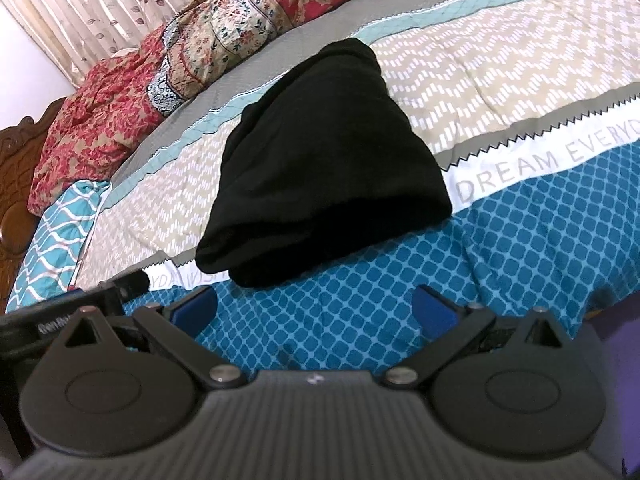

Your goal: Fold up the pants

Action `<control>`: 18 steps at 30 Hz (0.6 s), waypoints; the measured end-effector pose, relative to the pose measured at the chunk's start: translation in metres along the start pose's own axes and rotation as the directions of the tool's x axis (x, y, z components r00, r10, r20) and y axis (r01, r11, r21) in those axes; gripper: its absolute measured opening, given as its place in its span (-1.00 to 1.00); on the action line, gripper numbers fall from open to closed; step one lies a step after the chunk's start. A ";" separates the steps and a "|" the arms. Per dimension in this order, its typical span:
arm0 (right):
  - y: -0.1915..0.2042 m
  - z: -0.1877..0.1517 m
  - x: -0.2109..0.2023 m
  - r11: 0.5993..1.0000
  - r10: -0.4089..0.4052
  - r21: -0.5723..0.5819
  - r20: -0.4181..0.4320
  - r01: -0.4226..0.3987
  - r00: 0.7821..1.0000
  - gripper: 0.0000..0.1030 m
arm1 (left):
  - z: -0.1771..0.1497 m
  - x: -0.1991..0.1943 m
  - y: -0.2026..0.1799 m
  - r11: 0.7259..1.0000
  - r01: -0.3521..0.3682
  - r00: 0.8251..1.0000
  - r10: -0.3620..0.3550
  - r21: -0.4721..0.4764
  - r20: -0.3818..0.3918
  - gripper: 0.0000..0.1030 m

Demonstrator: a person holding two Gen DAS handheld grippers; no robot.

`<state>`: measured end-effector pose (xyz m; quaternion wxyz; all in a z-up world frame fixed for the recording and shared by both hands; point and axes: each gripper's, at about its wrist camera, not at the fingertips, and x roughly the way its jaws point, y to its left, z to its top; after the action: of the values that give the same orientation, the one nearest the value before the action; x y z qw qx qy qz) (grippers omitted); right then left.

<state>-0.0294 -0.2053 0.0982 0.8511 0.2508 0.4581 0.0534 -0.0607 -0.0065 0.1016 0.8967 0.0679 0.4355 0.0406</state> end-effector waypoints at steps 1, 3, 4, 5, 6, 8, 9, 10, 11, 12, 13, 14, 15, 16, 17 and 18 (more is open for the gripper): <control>-0.001 0.000 0.001 1.000 0.000 0.004 -0.003 0.000 1.000 1.00 | -0.001 0.003 0.000 1.000 -0.002 1.000 0.002 0.001 -0.018 1.00; -0.001 -0.001 0.003 1.000 0.003 0.006 -0.011 -0.002 1.000 1.00 | -0.005 0.008 0.001 1.000 -0.013 0.999 0.013 0.003 -0.050 1.00; -0.002 -0.001 0.003 1.000 0.004 0.006 -0.014 -0.004 1.000 1.00 | -0.007 0.011 0.001 1.000 -0.017 0.998 0.018 0.005 -0.068 1.00; -0.001 -0.001 0.004 1.000 0.006 0.005 -0.016 -0.006 1.000 1.00 | -0.009 0.013 0.001 1.000 -0.022 0.996 0.023 0.010 -0.086 1.00; -0.002 -0.002 0.004 1.000 0.007 0.004 -0.017 -0.007 1.000 1.00 | -0.011 0.016 0.000 1.000 -0.026 0.995 0.027 0.015 -0.101 1.00; -0.002 -0.002 0.004 1.000 0.009 0.003 -0.019 -0.009 1.000 1.00 | -0.015 0.019 -0.002 0.999 -0.026 0.992 0.028 0.021 -0.126 1.00; -0.002 -0.002 0.004 1.000 0.008 0.005 -0.018 -0.008 1.000 1.00 | -0.017 0.021 -0.002 1.000 -0.019 0.990 0.022 0.022 -0.142 1.00; -0.002 -0.002 0.004 1.000 0.008 0.007 -0.019 -0.008 1.000 1.00 | -0.018 0.023 -0.002 1.000 -0.013 0.988 0.016 0.023 -0.156 1.00; -0.003 -0.002 0.004 1.000 0.008 0.009 -0.019 -0.008 1.000 1.00 | -0.020 0.025 -0.003 1.000 -0.005 0.986 0.009 0.024 -0.169 1.00; -0.003 -0.002 0.004 1.000 0.007 0.011 -0.019 -0.007 1.000 1.00 | -0.021 0.027 -0.004 1.000 0.002 0.983 0.003 0.026 -0.182 1.00; -0.004 -0.002 0.004 1.000 0.007 0.013 -0.020 -0.007 1.000 1.00 | -0.022 0.029 -0.005 0.999 0.007 0.981 -0.001 0.031 -0.194 1.00; -0.004 -0.003 0.004 1.000 0.007 0.015 -0.021 -0.006 1.000 1.00 | -0.024 0.030 -0.006 0.999 0.013 0.979 -0.006 0.036 -0.204 1.00; -0.005 -0.003 0.005 1.000 0.007 0.017 -0.021 -0.007 1.000 1.00 | -0.024 0.031 -0.007 0.999 0.019 0.977 -0.011 0.038 -0.213 1.00; -0.005 -0.003 0.005 1.000 0.008 0.017 -0.022 -0.007 1.000 1.00 | -0.025 0.032 -0.008 0.999 0.026 0.975 -0.017 0.039 -0.220 1.00; -0.006 -0.002 0.005 1.000 0.007 0.016 -0.022 -0.007 1.000 1.00 | -0.026 0.033 -0.009 0.999 0.032 0.974 -0.022 0.041 -0.225 1.00; -0.006 -0.002 0.005 1.000 0.008 0.016 -0.022 -0.007 1.000 1.00 | -0.027 0.033 -0.010 0.998 0.036 0.973 -0.026 0.042 -0.230 1.00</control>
<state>-0.0295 -0.2078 0.0909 0.8437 0.2586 0.4672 0.0558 -0.0609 -0.0093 0.0579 0.8390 0.0763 0.5381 0.0242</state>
